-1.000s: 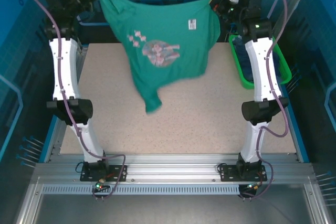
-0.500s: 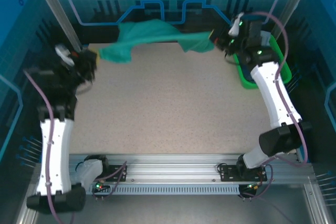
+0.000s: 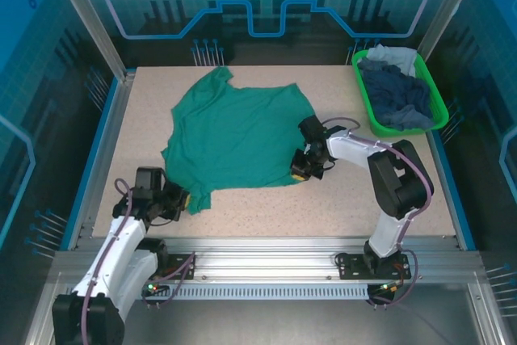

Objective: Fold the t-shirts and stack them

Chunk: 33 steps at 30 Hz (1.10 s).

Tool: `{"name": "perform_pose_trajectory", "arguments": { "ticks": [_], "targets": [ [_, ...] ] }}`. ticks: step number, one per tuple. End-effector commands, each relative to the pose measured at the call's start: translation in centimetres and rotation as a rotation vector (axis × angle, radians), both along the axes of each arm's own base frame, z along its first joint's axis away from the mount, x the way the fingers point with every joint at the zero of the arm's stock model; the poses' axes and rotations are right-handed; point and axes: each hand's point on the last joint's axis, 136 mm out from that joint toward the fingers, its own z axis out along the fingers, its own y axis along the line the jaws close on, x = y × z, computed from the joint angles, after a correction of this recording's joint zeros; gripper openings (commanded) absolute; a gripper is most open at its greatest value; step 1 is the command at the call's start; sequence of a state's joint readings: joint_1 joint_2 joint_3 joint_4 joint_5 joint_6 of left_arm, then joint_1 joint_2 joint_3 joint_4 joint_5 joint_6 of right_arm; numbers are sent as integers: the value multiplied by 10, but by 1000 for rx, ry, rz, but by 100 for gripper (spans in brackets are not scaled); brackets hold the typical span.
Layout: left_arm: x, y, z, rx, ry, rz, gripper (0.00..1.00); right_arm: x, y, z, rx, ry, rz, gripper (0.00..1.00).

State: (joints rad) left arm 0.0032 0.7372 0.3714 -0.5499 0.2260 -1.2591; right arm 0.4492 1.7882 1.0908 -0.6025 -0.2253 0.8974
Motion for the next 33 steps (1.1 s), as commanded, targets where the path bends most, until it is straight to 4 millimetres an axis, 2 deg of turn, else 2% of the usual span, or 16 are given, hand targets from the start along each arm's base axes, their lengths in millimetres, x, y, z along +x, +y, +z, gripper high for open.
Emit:
{"name": "perform_pose_trajectory", "arguments": {
  "ticks": [1,9,13,17,21,24,25,26,27,28,30,33],
  "targets": [
    [1,-2,8,-11,19,8,0,-6,-5,14,-46,24,16,0],
    [-10,-16,10,-37,91,-39,0,-44,-50,25,-178,109,-68,0],
    [-20,-11,25,-13,87,-20,0,-47,-55,33,-157,71,-84,0],
    [-30,-1,42,34,57,5,0,-48,-66,33,-211,62,-81,0],
    [-49,-1,33,50,119,-34,0,-51,-84,31,-285,59,-101,0],
    [-66,3,18,87,178,-53,0,-50,-81,26,-265,57,-89,0],
    [-69,5,14,98,186,-54,4,-51,-79,25,-259,62,-84,0],
    [-70,7,12,107,195,-50,16,-52,-76,25,-253,65,-76,8],
    [-69,9,12,116,199,-42,29,-51,-75,28,-252,61,-74,20],
    [-65,10,16,125,190,-37,37,-51,-75,33,-261,48,-70,32],
    [-49,14,30,160,149,-42,48,-46,-77,48,-277,-3,-68,45],
    [-11,17,51,216,91,-82,51,-29,-77,74,-274,-115,-71,48]
  ]
}}
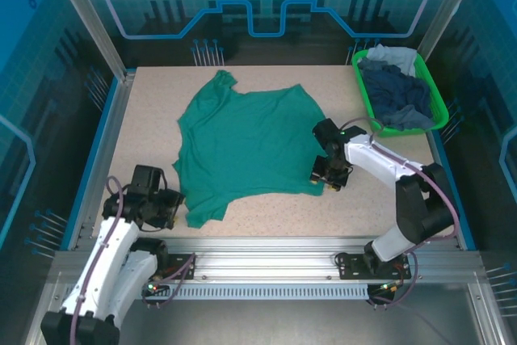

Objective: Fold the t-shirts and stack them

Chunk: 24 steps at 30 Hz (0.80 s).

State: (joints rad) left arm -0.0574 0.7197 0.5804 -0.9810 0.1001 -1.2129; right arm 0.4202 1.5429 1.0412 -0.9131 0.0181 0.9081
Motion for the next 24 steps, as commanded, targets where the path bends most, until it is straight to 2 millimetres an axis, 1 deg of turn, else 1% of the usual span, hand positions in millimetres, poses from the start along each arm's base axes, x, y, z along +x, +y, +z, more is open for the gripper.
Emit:
{"name": "perform_pose_trajectory", "arguments": {
  "ticks": [1,2,4,5,6,8,10,13,15,17,20,22,24],
  "targets": [
    [54,4,26,65,-111,-67,48,24,4,38,2,-153,30,48],
    [69,0,26,46,-122,-74,45,33,9,40,18,-177,46,47],
    [100,-9,15,-15,-104,-80,39,53,24,37,66,-205,82,45],
    [116,-13,8,-34,-94,-90,37,64,35,32,101,-219,107,43],
    [126,-13,-5,-31,-49,-103,34,75,42,28,123,-230,124,39],
    [140,-6,-24,13,23,-124,29,93,46,14,129,-222,124,37],
    [152,9,-39,65,76,-135,23,108,40,-4,100,-179,105,34],
    [167,28,-61,87,124,-141,21,125,38,-26,83,-125,101,32],
    [181,32,-73,69,138,-169,18,132,38,-38,67,-80,100,32],
    [205,33,-78,63,114,-209,17,138,37,-51,56,-34,87,32],
    [250,38,-79,79,57,-273,16,156,33,-63,55,-10,52,33],
    [286,40,-75,89,-6,-313,16,171,30,-68,56,-8,34,34],
    [317,39,-65,93,-74,-344,16,189,28,-70,77,-18,30,34]
  ]
}}
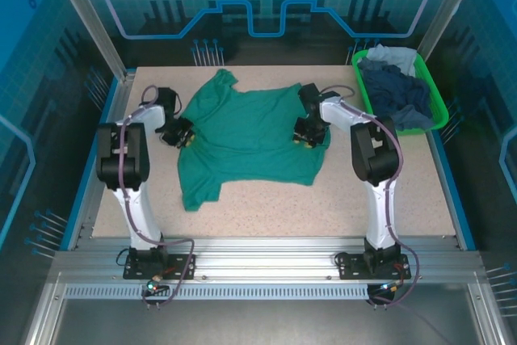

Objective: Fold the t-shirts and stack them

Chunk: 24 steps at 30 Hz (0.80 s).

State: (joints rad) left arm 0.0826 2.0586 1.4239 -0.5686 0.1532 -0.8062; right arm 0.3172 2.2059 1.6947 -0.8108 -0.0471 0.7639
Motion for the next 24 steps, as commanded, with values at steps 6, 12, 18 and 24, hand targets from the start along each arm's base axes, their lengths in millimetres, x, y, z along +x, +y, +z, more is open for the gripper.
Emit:
{"name": "perform_pose_trajectory", "arguments": {
  "ticks": [6,12,18,24],
  "targets": [
    [26,18,61,150,-93,-88,43,47,-8,13,22,-57,78,38],
    [-57,-43,99,92,-136,-215,33,20,2,78,15,-178,102,43],
    [-157,-131,53,16,70,-569,24,-33,11,71,98,-123,78,45],
    [-172,-143,21,39,138,-692,31,-54,10,62,153,-91,67,44]
  ]
}}
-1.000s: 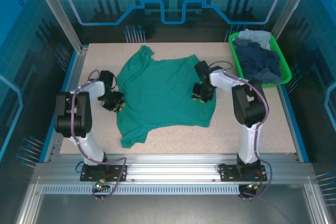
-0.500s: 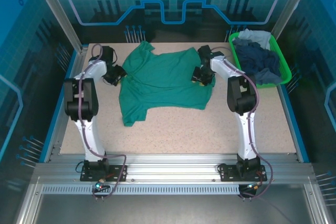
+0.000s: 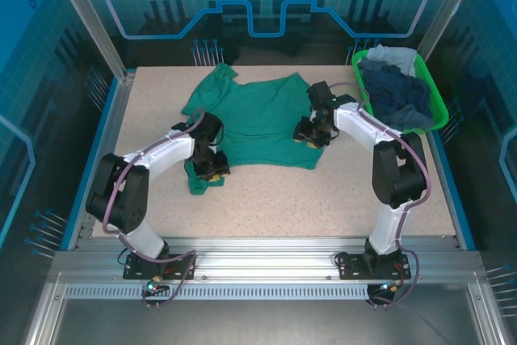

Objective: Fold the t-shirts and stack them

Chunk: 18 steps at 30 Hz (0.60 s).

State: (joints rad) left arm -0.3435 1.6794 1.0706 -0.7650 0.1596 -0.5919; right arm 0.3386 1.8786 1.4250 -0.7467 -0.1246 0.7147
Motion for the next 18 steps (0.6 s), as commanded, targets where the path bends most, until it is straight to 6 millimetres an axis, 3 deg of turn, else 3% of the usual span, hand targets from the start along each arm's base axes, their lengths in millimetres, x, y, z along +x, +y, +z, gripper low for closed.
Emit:
{"name": "perform_pose_trajectory", "arguments": {
  "ticks": [1,7,12,14,18],
  "targets": [
    [-4,-6,-9,-5,33,-75,33,-5,2,0,48,17,-18,44],
    [-8,-15,-28,38,70,-134,35,-6,-9,4,40,6,-39,44],
    [-5,-5,-41,128,37,-147,20,-9,-14,9,49,-4,-43,43],
    [3,-3,-34,153,-4,-146,14,-11,-14,10,51,-6,-39,42],
    [9,-11,-1,153,-80,-153,16,-14,-16,10,49,-6,-40,41]
  ]
}}
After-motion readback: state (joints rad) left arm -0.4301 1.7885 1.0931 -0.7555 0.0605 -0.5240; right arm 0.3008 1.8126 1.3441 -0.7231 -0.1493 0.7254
